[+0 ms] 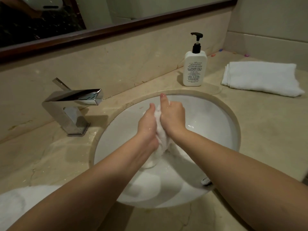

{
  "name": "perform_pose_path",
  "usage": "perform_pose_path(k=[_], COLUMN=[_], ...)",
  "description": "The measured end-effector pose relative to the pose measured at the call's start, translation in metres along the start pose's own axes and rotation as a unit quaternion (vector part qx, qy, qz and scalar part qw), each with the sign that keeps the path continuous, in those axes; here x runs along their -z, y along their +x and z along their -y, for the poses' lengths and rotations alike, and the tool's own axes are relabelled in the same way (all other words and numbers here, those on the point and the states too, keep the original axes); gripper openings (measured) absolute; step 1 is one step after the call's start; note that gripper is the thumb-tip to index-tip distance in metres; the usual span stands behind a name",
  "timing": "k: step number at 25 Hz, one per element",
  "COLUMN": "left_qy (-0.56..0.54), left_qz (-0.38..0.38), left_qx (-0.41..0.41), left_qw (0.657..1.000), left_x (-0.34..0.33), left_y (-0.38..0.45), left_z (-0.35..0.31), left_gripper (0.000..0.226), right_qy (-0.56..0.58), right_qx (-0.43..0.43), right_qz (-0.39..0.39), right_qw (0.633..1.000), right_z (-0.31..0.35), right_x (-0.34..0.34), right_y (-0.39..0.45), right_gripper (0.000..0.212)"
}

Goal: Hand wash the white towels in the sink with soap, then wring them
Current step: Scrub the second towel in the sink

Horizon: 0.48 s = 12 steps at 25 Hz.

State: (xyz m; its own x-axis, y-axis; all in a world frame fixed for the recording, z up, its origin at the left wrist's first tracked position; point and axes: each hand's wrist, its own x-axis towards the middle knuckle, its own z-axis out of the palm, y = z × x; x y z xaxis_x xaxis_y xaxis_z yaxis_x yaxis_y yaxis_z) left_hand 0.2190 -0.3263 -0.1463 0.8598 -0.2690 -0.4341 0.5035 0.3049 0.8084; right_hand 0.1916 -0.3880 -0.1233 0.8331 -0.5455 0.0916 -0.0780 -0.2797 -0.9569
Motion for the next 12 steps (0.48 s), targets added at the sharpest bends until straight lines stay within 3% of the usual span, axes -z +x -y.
perform_pose_path(k=[4, 8, 12], left_qy=[0.007, 0.005, -0.004], left_qz=[-0.019, 0.003, -0.011], left_qx=[-0.048, -0.012, -0.039], left_qw=[0.999, 1.000, 0.999], left_x=[0.009, 0.001, 0.002], left_y=[0.008, 0.002, 0.006], left_z=[-0.004, 0.000, 0.000], left_gripper=[0.053, 0.051, 0.052], right_qy=[-0.004, 0.001, -0.014], right_qx=[0.035, 0.013, 0.046], right_qz=[0.051, -0.005, 0.042], right_qw=[0.998, 1.000, 0.998], right_z=[-0.002, -0.002, -0.003], right_x=[-0.011, 0.002, -0.004], right_y=[-0.011, 0.002, -0.008], right_gripper=[0.060, 0.062, 0.059])
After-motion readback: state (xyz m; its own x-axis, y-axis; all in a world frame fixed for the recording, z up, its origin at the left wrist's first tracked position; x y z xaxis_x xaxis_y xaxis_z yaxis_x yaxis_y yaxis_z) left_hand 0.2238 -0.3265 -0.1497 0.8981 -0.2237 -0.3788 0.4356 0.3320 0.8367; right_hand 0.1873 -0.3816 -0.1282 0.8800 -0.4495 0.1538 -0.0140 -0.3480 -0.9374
